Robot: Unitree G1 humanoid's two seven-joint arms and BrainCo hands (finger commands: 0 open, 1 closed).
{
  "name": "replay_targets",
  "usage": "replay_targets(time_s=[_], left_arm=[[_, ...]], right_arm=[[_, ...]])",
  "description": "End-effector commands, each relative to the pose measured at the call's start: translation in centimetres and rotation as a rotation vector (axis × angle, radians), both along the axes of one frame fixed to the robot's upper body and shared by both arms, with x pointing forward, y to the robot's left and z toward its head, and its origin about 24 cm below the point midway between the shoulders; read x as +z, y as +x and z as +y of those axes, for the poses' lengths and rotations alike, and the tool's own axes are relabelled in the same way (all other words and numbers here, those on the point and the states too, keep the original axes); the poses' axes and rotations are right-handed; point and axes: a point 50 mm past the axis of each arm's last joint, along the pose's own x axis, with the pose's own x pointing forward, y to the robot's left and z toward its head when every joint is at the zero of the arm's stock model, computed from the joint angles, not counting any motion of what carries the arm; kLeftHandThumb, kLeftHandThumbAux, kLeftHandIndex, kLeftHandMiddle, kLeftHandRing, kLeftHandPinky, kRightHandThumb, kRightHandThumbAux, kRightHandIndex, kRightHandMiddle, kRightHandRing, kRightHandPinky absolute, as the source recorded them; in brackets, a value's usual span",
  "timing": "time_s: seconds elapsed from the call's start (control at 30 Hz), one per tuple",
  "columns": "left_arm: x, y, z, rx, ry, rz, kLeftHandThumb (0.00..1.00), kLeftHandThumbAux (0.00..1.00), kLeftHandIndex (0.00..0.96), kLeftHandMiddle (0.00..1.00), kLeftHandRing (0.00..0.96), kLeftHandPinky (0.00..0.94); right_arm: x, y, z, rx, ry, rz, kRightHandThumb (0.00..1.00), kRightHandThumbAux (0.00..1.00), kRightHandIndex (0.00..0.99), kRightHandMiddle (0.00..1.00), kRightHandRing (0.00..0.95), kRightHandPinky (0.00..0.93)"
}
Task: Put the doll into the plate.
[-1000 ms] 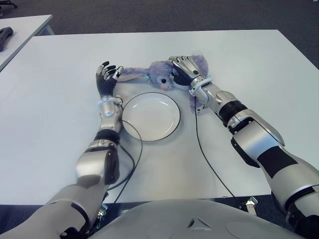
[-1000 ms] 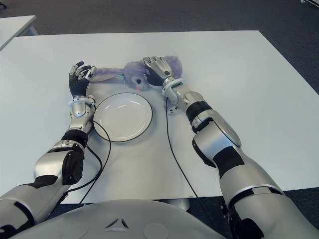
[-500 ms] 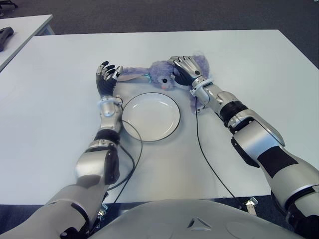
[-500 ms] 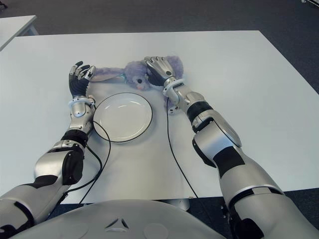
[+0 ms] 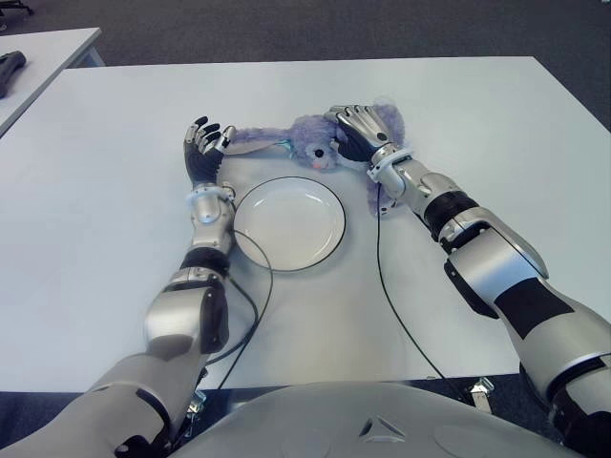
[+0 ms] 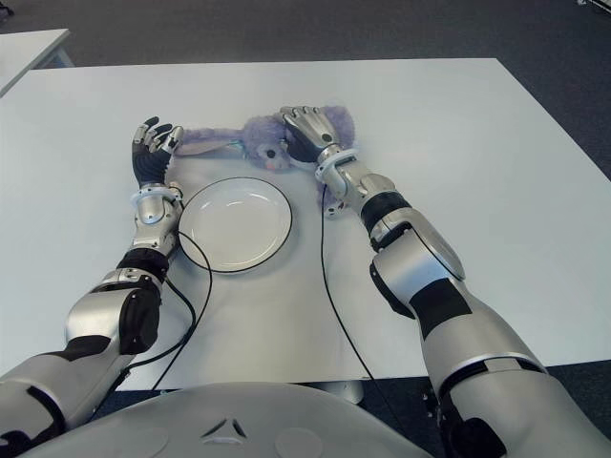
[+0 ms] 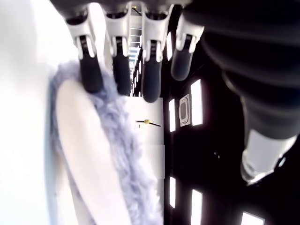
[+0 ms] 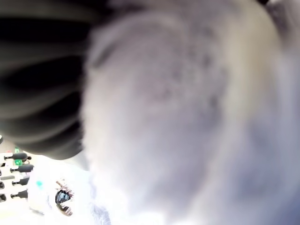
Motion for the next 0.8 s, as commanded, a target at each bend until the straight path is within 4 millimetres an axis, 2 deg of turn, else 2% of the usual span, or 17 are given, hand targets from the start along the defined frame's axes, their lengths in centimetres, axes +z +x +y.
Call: replay_targets(time_s=[0.03, 0.2, 0.3, 0.4, 0.5, 0.8], left_arm=[[-13.1, -12.5, -0.3, 0.094, -0.129, 0.514, 0.000, 0.620, 0.197, 0.287, 0.254, 0.151], [-13.1, -12.5, -0.3, 0.092, -0.128, 0.515, 0.000, 0.610, 0.198, 0.290, 0.254, 0.154], [-13.1, -12.5, -0.3, 0.092, -0.128, 0.519, 0.000, 0.612, 0.199, 0.289, 0.253, 0.155], [-13.1, -12.5, -0.4, 0.092, -0.127, 0.520, 0.000, 0.613, 0.200, 0.289, 0.253, 0.155], [-13.1, -12.4, -0.4, 0.089, -0.131, 0.516, 0.000, 0.623, 0.205, 0.291, 0.254, 0.161], [-13.0, -12.2, -0.5, 0.090, -0.145, 0.515, 0.000, 0.621, 0.206, 0.291, 0.256, 0.162]], right_arm=[[-2.4, -0.4, -3.4, -0.104, -0.056, 0.064, 0.719, 0.709, 0.441, 0.836, 0.841, 0.854], [-1.8, -0.3, -3.4, -0.103, -0.048, 0.019, 0.720, 0.709, 0.440, 0.840, 0.844, 0.859], [0.3, 0.5, -3.7, -0.100, -0.012, -0.043, 0.719, 0.710, 0.440, 0.839, 0.842, 0.843], [1.6, 0.8, -3.8, -0.097, 0.008, -0.073, 0.718, 0.710, 0.440, 0.837, 0.838, 0.833], [4.2, 1.3, -3.7, -0.067, 0.056, -0.146, 0.716, 0.711, 0.440, 0.835, 0.834, 0.834], [5.7, 1.4, -3.6, -0.042, 0.124, -0.205, 0.714, 0.711, 0.440, 0.831, 0.827, 0.797]])
